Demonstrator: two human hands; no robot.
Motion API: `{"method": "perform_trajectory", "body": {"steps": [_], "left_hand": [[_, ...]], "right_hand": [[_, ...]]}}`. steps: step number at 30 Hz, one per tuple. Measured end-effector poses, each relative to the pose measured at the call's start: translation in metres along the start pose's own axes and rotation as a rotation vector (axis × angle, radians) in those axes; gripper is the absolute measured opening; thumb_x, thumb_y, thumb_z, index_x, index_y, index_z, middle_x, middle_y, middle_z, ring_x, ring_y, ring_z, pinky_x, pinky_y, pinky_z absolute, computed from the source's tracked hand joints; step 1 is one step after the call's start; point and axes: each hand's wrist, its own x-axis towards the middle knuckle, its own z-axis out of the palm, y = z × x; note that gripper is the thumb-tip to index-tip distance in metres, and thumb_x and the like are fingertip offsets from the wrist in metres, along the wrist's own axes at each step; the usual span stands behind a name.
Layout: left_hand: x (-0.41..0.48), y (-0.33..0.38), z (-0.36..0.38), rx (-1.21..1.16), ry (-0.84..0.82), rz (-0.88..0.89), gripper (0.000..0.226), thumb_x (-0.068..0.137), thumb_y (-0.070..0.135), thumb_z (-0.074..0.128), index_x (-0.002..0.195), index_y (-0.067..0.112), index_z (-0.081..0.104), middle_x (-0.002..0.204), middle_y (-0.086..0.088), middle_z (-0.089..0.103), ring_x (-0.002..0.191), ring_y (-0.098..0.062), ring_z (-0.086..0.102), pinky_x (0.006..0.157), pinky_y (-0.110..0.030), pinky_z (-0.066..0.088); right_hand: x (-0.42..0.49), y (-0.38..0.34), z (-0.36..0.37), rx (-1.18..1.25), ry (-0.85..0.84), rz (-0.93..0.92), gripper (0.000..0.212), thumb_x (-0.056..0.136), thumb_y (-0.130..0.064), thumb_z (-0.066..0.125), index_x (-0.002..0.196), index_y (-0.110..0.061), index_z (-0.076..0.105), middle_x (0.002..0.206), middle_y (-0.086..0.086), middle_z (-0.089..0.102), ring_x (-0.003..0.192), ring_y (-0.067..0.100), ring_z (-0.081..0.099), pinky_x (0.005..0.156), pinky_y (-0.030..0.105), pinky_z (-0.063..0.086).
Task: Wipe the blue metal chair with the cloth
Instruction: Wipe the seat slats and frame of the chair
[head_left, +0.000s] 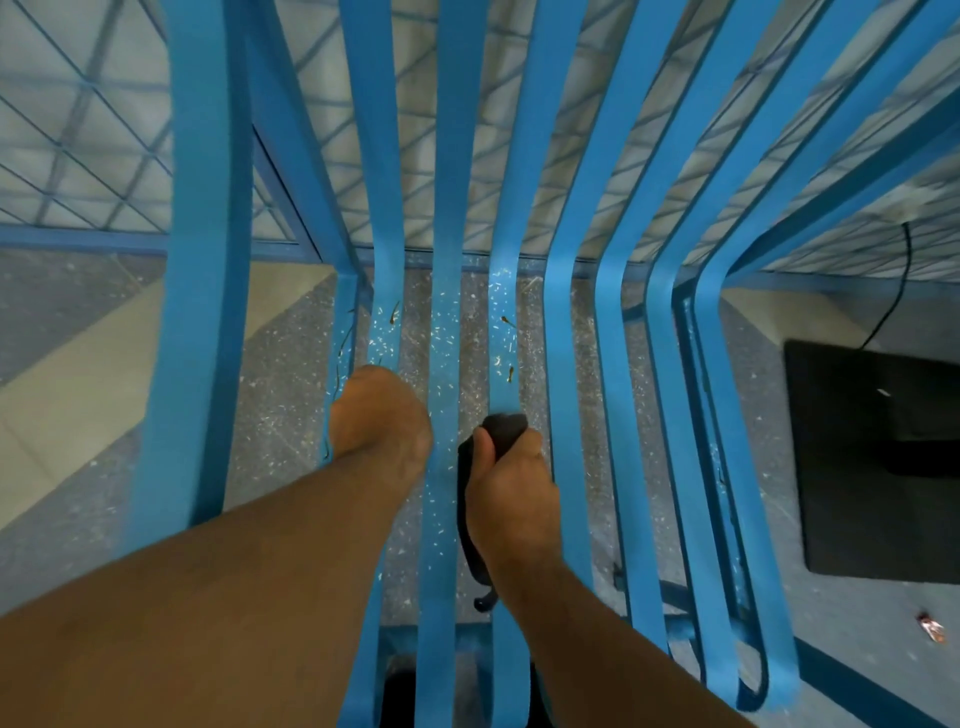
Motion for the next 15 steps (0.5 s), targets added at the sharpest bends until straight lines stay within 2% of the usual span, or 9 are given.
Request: {"method": "perform_trajectory", "body": {"steps": [3,5,8,11,15], "left_hand": [[0.001,-0.001,0.003,-0.005,0.014,0.015,0.023,0.096,0.01,0.052,0.115,-0.002,0.057,0.102,-0.019,0.066,0.089,-0.033,0.067,0.068,-0.038,0.056],[0.003,-0.002,0.004,-0.005,0.012,0.02,0.023,0.096,0.01,0.05,0.115,-0.002,0.057,0.102,-0.019,0.066,0.089,-0.034,0.066,0.068,-0.038,0.056],[0.003,-0.004,0.005,-0.01,0.007,0.019,0.021,0.097,0.011,0.051,0.115,0.0,0.057,0.104,-0.018,0.065,0.091,-0.034,0.065,0.064,-0.036,0.05],[0.003,-0.006,0.003,-0.009,0.006,0.027,0.02,0.097,0.012,0.054,0.113,0.001,0.057,0.102,-0.016,0.064,0.089,-0.032,0.065,0.059,-0.033,0.047],[0.003,-0.006,0.002,-0.018,-0.002,0.038,0.021,0.097,0.014,0.055,0.113,0.002,0.058,0.103,-0.016,0.064,0.09,-0.032,0.065,0.065,-0.035,0.053]], "right_hand": [[0.021,-0.013,-0.001,0.044,0.004,0.045,0.052,0.093,-0.064,0.034,0.109,-0.015,0.046,0.095,0.005,0.063,0.088,0.029,0.064,0.077,0.046,0.056],[0.033,-0.02,-0.002,0.036,0.014,0.064,0.059,0.092,-0.068,0.032,0.107,-0.013,0.047,0.095,0.007,0.063,0.088,0.031,0.064,0.076,0.042,0.055],[0.045,-0.03,-0.005,0.012,0.012,0.055,0.059,0.094,-0.065,0.032,0.108,-0.01,0.047,0.101,0.01,0.062,0.092,0.033,0.063,0.072,0.038,0.049],[0.059,-0.042,-0.008,0.001,0.023,-0.027,0.054,0.099,-0.055,0.033,0.122,-0.007,0.042,0.116,0.014,0.06,0.103,0.035,0.06,0.074,0.038,0.046],[0.055,-0.038,-0.004,-0.108,0.076,-0.197,0.058,0.102,-0.045,0.03,0.145,-0.007,0.024,0.135,0.016,0.047,0.112,0.034,0.056,0.082,0.041,0.05]]}}
